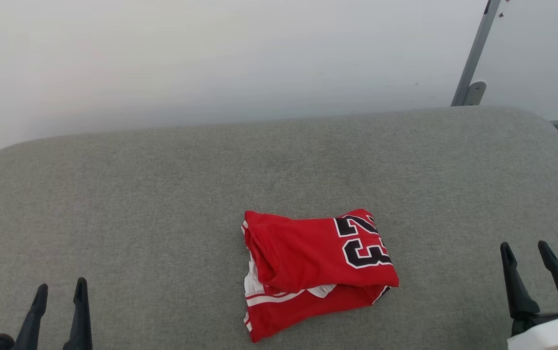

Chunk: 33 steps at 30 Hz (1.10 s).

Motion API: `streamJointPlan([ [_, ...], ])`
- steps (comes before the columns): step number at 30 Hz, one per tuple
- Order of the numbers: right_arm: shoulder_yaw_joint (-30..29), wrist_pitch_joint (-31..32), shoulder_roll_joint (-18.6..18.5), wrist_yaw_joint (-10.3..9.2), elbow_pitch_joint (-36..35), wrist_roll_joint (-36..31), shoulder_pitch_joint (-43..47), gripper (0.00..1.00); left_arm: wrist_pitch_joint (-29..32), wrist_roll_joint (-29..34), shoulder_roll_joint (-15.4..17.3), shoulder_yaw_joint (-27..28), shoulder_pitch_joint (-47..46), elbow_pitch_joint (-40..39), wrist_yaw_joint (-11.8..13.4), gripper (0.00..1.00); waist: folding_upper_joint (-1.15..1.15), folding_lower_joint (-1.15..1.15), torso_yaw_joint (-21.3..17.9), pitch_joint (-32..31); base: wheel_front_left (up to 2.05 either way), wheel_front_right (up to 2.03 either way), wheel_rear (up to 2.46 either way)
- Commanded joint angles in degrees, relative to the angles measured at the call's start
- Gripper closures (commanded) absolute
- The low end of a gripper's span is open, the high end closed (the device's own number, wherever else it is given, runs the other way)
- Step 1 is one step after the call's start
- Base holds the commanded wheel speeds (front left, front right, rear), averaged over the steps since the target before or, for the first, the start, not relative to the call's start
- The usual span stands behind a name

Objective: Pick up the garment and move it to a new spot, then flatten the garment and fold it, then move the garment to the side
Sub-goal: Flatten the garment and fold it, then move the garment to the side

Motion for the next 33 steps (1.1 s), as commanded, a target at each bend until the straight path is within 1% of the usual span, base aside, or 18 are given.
streamJointPlan([
  [1,-0.2,-0.2,0.3,-0.02,-0.1,-0.4,0.9,0.0,-0.3,0.6,0.0,0.3,0.5,0.2,-0.2,0.0,0.0,0.0,0.1,-0.1,0.0,0.0,0.0],
  [16,-1.1,-0.2,1.6,-0.02,-0.7,-0.4,2.8,0.0,-0.3,1.0,-1.9,0.5,0.0,0.7,-0.2,0.0,0.0,0.0,1.5,0.0,0.0,0.0,0.0],
  [26,-0.6,-0.2,1.7,-0.02,-0.5,-0.8,2.4,0.0,-0.3,1.8,-2.0,0.2,-0.4,0.4,-0.2,0.0,0.0,0.0,1.9,0.4,0.0,0.0,0.0],
  [33,2.1,-0.2,1.2,-0.02,0.3,-0.2,1.0,0.0,-0.3,2.5,-2.2,0.1,-0.9,0.0,-0.2,0.0,0.0,0.0,2.2,0.6,0.0,0.0,0.0],
])
